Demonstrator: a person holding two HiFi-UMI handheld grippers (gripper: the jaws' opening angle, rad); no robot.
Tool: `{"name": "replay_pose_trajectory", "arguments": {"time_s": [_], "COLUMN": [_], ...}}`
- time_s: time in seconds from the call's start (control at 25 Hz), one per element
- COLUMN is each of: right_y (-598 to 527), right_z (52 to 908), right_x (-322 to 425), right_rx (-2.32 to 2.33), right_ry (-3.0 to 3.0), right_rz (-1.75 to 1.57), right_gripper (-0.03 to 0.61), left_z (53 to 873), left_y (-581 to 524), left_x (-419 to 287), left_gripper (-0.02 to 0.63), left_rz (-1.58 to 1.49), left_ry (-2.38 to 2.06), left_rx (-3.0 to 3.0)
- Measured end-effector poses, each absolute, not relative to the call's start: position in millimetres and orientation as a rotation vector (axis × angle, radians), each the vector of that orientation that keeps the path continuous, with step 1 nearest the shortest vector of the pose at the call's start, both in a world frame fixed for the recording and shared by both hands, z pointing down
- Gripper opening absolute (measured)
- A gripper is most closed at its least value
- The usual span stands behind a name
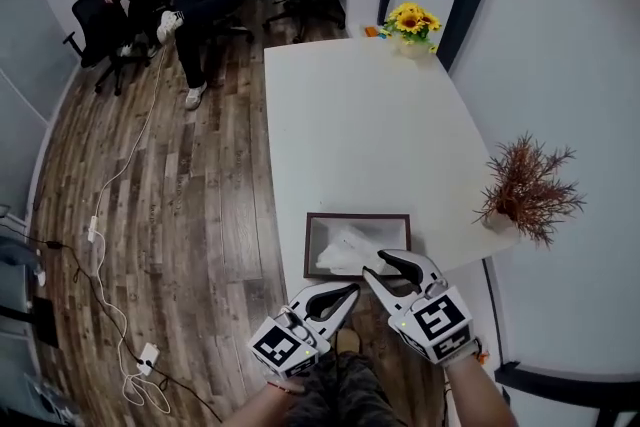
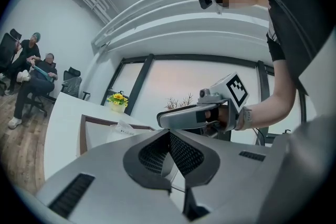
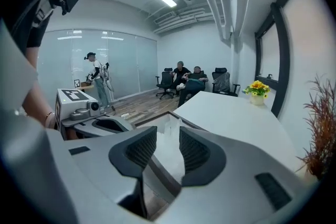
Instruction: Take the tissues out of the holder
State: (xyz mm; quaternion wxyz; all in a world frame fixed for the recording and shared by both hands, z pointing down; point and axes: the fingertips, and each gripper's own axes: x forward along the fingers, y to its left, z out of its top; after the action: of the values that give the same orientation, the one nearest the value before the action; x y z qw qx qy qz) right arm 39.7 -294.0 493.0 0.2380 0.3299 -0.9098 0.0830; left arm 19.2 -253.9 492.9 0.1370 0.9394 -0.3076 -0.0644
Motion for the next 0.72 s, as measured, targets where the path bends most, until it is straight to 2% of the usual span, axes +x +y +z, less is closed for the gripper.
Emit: {"name": "replay_pose_trajectory", "arguments": {"time_s": [0.44,0.72], "right_y": [-319,-329], "right_z": [525,533], "right_x": [29,24], "right_rx": [0.599,0.518], "right_ry": [-2.304,-2.243], "right_rz": [0.298,0.291], "right_gripper": [0.216,0.224], "left_z": [503,510], "left_y": [-251,-252], "left_x": [38,46], "left_gripper": [0.008,0.008], "left_rz": [-0.205,-0.219], "left_ry": [-0.786,-0.743], "left_rx": [2.743,2.747]}}
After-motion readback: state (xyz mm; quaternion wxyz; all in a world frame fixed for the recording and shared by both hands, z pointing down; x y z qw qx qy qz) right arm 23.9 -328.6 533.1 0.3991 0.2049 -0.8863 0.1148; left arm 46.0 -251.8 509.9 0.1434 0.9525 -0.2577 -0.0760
